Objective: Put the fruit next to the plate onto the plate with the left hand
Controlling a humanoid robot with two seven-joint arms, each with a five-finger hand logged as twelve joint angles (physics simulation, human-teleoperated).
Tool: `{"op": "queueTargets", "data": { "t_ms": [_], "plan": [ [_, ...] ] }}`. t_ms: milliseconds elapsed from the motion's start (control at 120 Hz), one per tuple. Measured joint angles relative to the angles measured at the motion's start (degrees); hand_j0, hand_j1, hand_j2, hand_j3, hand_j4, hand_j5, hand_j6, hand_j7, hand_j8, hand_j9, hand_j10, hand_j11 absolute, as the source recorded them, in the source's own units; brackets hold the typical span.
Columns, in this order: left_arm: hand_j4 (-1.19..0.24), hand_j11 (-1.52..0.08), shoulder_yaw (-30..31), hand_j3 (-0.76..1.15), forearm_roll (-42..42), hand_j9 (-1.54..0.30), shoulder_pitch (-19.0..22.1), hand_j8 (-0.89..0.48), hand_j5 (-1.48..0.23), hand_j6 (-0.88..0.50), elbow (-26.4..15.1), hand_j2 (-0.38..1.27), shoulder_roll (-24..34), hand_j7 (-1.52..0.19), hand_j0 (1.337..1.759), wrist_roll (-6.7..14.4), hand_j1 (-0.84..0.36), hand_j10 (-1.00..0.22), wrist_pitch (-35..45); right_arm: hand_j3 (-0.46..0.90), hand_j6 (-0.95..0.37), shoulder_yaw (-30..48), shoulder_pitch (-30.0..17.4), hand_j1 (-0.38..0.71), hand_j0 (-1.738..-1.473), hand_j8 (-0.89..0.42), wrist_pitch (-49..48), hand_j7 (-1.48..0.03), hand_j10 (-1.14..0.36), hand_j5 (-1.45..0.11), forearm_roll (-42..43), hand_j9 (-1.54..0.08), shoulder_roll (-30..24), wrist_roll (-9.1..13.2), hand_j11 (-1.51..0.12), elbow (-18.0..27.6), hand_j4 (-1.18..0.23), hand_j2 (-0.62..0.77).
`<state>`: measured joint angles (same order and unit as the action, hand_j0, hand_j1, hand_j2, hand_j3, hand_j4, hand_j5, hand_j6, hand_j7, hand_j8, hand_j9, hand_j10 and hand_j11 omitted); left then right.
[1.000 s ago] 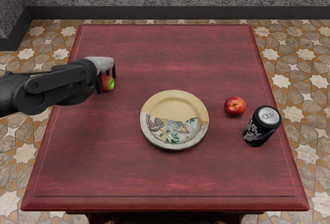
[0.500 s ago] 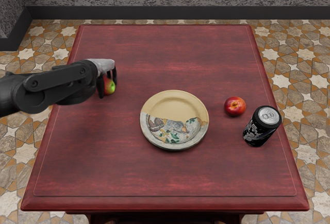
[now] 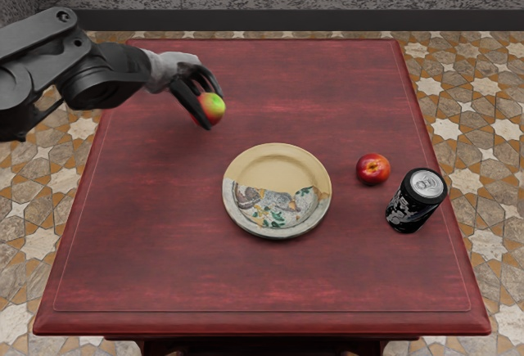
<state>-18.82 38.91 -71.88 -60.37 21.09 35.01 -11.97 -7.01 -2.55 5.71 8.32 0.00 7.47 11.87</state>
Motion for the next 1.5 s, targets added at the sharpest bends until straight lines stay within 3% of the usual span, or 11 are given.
{"op": "queueTargets", "data": {
  "t_ms": [158,442,658,808,942,1233,1392,1500],
  "plan": [
    [-0.65,-0.93,-2.7,0.0,-6.1,-0.93,0.4,-0.44,-0.95,-0.43,-0.1,0.42,-0.7,-0.94,1.655,0.0,-0.27,-0.69,-6.0,0.0,-0.02,0.0,0.0,-0.33,-1.658,-0.02,0.0,-0.02,-0.02,-0.02,0.0,-0.02,0.0,0.0,-0.02,0.0,-0.02,0.0],
    [-0.63,-0.92,-3.3,0.0,-8.7,-0.91,4.6,-0.42,-0.95,-0.42,-0.3,0.59,-6.0,-0.93,1.657,0.0,-0.35,-0.67,-7.7,0.0,-0.02,0.1,0.0,-0.33,-1.658,-0.02,0.0,-0.02,-0.02,-0.02,0.0,-0.02,0.0,0.0,-0.02,0.0,-0.02,0.0],
    [-0.65,-0.9,-3.0,0.0,-9.0,-0.9,6.5,-0.44,-0.92,-0.44,-0.3,0.58,-7.7,-0.9,1.657,0.0,-0.34,-0.67,-8.4,0.0,-0.02,0.1,0.0,-0.33,-1.658,-0.02,0.0,-0.02,-0.02,-0.02,0.0,-0.02,0.0,0.0,-0.02,0.0,-0.02,0.0],
    [-0.36,-0.5,-0.7,0.0,-8.8,-0.5,4.6,-0.26,-0.51,-0.26,-0.3,0.29,-7.5,-0.5,1.658,0.0,-0.05,-0.37,-8.7,0.0,-0.02,0.1,0.0,-0.33,-1.658,-0.02,0.0,-0.02,-0.02,-0.02,0.0,-0.02,0.0,0.0,-0.02,0.0,-0.02,0.0],
    [-0.2,-0.27,-4.0,0.0,-9.8,-0.27,4.1,-0.14,-0.28,-0.15,-0.5,0.15,-6.8,-0.27,1.658,0.0,0.13,-0.2,-17.0,0.0,-0.02,0.1,0.0,-0.33,-1.658,-0.02,0.0,-0.02,-0.02,-0.02,0.0,-0.02,0.0,0.0,-0.02,0.0,-0.02,0.0],
    [-0.06,-0.08,-13.3,0.0,-26.5,-0.08,5.6,-0.05,-0.08,-0.05,-0.7,0.04,4.4,-0.08,1.658,0.0,0.28,-0.06,-22.7,0.0,-0.02,0.1,0.0,-0.33,-1.658,-0.02,0.0,-0.02,-0.02,-0.02,0.0,-0.02,0.0,0.0,-0.02,0.0,-0.02,0.0],
    [-0.03,-0.05,-14.2,0.0,-34.9,-0.05,13.4,-0.03,-0.05,-0.03,-0.6,0.02,13.9,-0.05,1.658,0.0,0.31,-0.03,-23.0,0.0,-0.02,0.1,0.0,-0.33,-1.658,-0.02,0.0,-0.02,-0.02,-0.02,0.0,-0.02,0.0,0.0,-0.02,0.0,-0.02,0.0],
    [-0.02,-0.03,-14.3,0.0,-39.3,-0.03,15.7,-0.02,-0.03,-0.02,-0.6,0.01,21.4,-0.03,1.658,0.0,0.32,-0.02,-23.0,0.0,-0.02,0.1,0.0,-0.33,-1.658,-0.02,0.0,-0.02,-0.02,-0.02,0.0,-0.02,0.0,0.0,-0.02,0.0,-0.02,0.0]
  ]
}}
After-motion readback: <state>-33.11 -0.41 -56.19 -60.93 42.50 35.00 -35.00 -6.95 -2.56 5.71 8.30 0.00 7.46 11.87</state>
